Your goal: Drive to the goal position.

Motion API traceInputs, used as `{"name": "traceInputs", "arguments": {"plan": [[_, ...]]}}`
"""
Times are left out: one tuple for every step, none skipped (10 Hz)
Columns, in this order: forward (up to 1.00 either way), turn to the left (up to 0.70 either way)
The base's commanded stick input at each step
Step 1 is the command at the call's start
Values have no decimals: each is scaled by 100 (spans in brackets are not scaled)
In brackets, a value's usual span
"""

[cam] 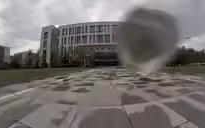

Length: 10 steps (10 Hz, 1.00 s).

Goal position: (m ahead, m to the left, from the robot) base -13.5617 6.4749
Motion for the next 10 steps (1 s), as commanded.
{"name": "traceInputs", "arguments": {"plan": [[0,-70],[0,-70],[0,-70],[0,-70],[0,-70],[0,-70],[0,-70],[0,-70],[0,-70],[0,-70]]}}
